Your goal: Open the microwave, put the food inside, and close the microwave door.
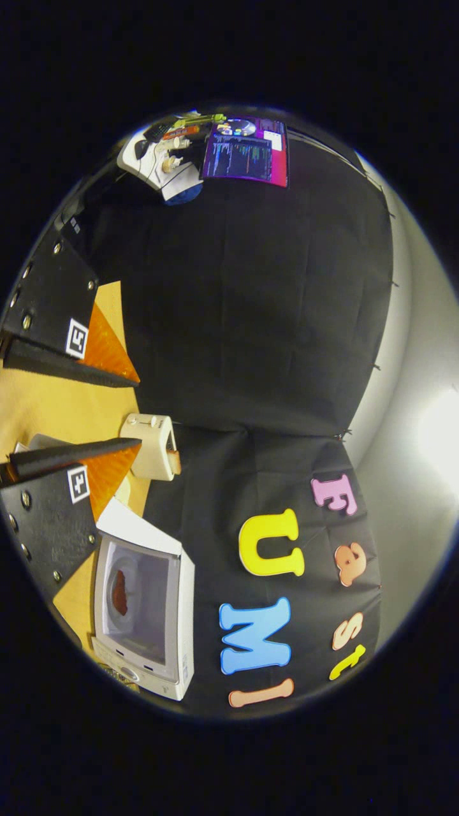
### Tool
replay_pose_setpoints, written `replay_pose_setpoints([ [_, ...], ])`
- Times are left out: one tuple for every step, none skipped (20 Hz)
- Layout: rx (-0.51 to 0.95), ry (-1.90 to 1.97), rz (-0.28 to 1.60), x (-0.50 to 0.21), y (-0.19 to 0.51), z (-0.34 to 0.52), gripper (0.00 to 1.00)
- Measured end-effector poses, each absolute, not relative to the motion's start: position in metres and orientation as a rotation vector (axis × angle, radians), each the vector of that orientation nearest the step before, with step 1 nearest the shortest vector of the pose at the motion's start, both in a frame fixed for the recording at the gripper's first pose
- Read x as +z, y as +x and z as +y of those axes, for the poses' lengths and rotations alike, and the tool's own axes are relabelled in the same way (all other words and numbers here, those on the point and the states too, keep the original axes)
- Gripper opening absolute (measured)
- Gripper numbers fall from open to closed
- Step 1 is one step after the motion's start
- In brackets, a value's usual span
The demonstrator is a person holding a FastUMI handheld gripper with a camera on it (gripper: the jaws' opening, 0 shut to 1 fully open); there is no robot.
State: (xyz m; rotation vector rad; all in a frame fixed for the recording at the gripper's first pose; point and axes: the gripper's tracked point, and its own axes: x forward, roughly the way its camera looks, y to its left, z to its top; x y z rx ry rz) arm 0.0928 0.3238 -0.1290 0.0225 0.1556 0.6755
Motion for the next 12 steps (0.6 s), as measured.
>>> replay_pose_setpoints([
  [0.673,0.026,0.203,-0.148,0.097,0.329,0.36],
  [0.637,0.016,0.258,-0.168,0.102,0.329,0.24],
  [0.633,0.013,0.306,-0.184,0.105,0.330,0.16],
  [0.637,0.007,0.321,-0.192,0.102,0.329,0.01],
  [0.618,-0.021,0.303,-0.195,0.100,0.322,0.01],
  [0.592,-0.062,0.278,-0.194,0.101,0.316,0.01],
  [0.559,-0.085,0.262,-0.194,0.101,0.303,0.01],
  [0.536,-0.089,0.263,-0.201,0.102,0.291,0.01],
  [0.523,-0.068,0.271,-0.206,0.104,0.283,0.01],
  [0.518,-0.044,0.296,-0.212,0.105,0.274,0.01],
  [0.515,-0.025,0.326,-0.218,0.107,0.265,0.01],
  [0.498,-0.007,0.339,-0.221,0.111,0.254,0.01],
])
